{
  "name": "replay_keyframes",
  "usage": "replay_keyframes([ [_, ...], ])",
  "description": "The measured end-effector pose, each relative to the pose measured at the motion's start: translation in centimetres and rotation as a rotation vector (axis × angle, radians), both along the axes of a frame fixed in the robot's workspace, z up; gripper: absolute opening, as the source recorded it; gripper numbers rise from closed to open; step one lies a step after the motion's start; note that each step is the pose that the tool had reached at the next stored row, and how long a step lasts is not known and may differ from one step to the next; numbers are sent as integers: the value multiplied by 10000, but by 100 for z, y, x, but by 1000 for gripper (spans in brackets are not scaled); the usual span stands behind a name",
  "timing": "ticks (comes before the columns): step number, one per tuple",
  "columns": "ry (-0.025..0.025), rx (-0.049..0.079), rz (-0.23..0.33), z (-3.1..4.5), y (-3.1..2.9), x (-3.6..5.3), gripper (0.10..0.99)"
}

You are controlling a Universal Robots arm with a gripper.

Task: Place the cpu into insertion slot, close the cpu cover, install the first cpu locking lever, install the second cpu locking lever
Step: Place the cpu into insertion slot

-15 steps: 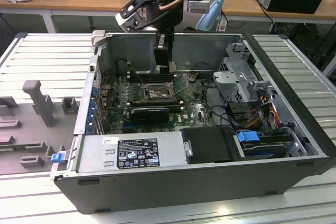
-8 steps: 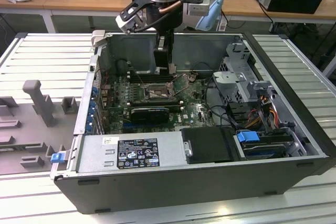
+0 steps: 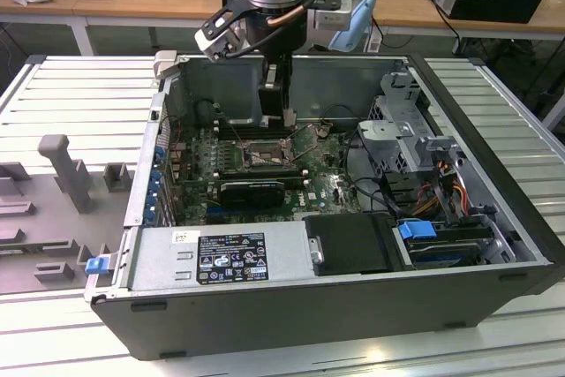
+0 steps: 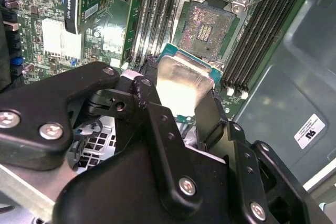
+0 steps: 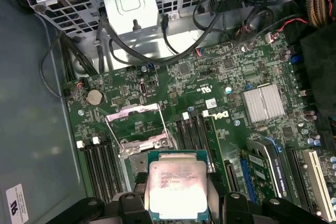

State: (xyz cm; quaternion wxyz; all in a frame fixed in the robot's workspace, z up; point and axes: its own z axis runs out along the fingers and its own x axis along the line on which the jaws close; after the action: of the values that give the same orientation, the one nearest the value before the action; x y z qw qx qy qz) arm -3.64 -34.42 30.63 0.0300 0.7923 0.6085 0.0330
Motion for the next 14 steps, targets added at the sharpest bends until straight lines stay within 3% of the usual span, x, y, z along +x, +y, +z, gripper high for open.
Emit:
replay_keyframes([
  [14,1,1,-1,-139,0,-2,529],
])
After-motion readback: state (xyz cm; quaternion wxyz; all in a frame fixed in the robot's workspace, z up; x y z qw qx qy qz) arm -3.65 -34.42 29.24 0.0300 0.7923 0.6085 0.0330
